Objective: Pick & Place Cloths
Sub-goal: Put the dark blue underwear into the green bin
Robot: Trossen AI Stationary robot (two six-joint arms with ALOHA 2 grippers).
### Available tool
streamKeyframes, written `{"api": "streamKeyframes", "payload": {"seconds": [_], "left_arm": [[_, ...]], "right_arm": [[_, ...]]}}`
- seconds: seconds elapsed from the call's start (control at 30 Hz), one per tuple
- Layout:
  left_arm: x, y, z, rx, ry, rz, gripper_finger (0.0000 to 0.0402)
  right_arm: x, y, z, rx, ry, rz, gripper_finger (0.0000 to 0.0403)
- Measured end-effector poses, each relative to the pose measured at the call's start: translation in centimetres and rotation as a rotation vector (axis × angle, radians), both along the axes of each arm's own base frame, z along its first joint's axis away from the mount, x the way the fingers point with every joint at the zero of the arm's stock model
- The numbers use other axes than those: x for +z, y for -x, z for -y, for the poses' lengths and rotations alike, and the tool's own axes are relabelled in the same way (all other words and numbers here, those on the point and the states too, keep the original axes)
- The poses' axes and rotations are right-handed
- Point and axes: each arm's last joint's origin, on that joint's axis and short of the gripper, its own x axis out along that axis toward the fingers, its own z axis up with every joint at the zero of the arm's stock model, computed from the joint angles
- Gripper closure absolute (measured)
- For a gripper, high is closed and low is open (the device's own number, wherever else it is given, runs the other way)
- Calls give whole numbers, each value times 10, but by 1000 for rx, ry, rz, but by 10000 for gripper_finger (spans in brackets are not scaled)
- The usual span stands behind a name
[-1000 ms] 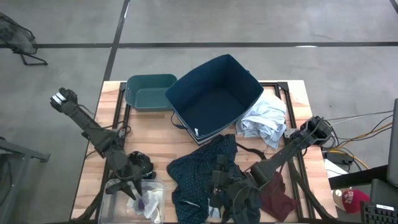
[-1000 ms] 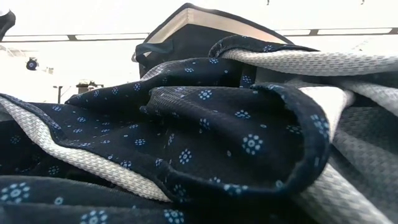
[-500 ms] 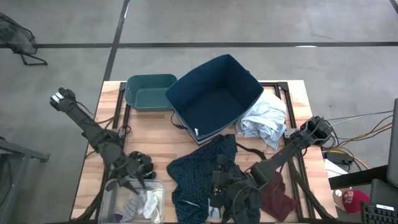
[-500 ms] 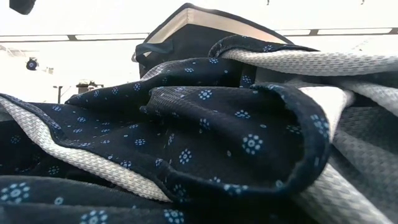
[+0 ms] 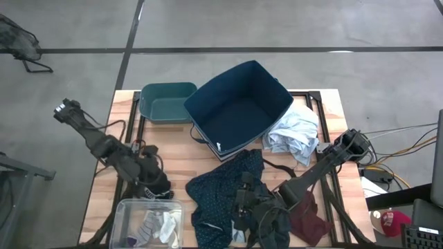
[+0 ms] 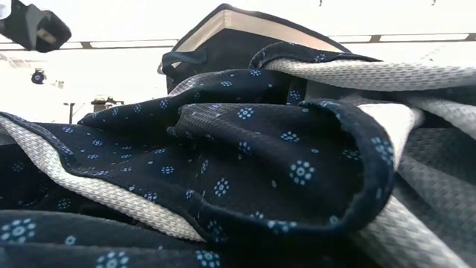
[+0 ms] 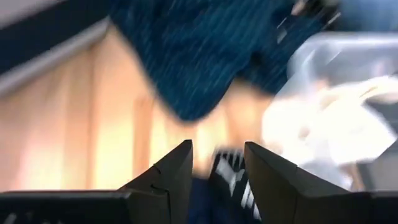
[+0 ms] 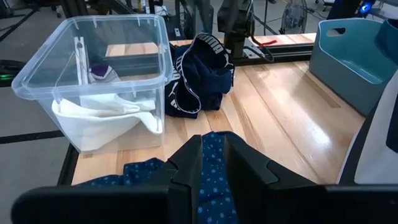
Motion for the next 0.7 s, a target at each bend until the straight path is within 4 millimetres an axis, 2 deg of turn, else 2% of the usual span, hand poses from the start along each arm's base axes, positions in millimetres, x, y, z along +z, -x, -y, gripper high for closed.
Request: {"api": "streamKeyframes", "payload": {"seconds": [0.27,0.53,0.7], "left_arm": [[-17,17,-13,164,-41,-245,250],[-48,14,-6,103,55,-354,250],[-60,16,-7,83,41,-398,250]], "right_arm": [[-2,0,0,-12,-26,1,314],[-2,0,0,-12,-26,1,289],[-2,0,0,-12,-26,1,278]]}}
